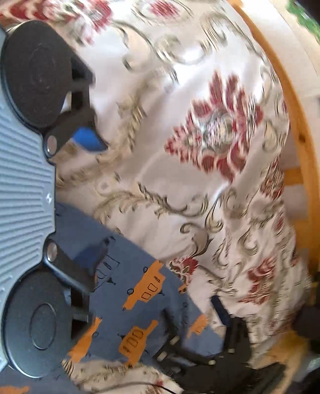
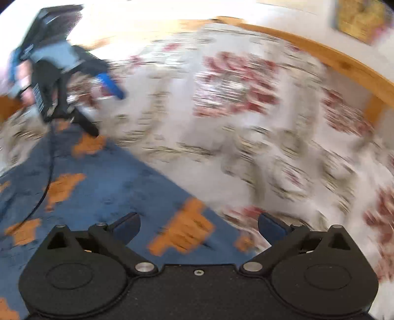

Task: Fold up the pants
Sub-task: 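Lift both cuffs with both grippers and carry the legs over toward the waistband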

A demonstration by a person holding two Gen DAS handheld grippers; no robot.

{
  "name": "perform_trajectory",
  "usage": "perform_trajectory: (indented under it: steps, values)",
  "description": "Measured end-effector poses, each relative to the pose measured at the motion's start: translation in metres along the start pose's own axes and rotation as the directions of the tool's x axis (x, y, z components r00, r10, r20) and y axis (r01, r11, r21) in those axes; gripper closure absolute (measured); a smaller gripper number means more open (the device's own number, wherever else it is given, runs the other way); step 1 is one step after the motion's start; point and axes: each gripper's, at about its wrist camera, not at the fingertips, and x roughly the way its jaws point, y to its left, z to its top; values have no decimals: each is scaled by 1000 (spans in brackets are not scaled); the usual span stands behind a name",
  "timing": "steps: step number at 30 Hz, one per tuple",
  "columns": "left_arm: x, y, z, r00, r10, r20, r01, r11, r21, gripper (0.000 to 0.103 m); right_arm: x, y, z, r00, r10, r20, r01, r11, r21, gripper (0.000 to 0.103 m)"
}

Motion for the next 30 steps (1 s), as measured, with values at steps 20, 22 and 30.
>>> perform_trajectory:
  steps: [20,22,30]
  values:
    - [-19,24,-45,967,-114,-228,150,978,148,62,84,14,49,976,106,-192,-125,988,-92,45]
    - [-20,26,-45,963,-124,-239,159,978,136,63,87,19,52,972,124,-197,-146,984,-102,47]
    - [-16,22,-45,959,-112,-262,147,982,119,65,102,24,63,958,141,-248,-171,980,-100,82]
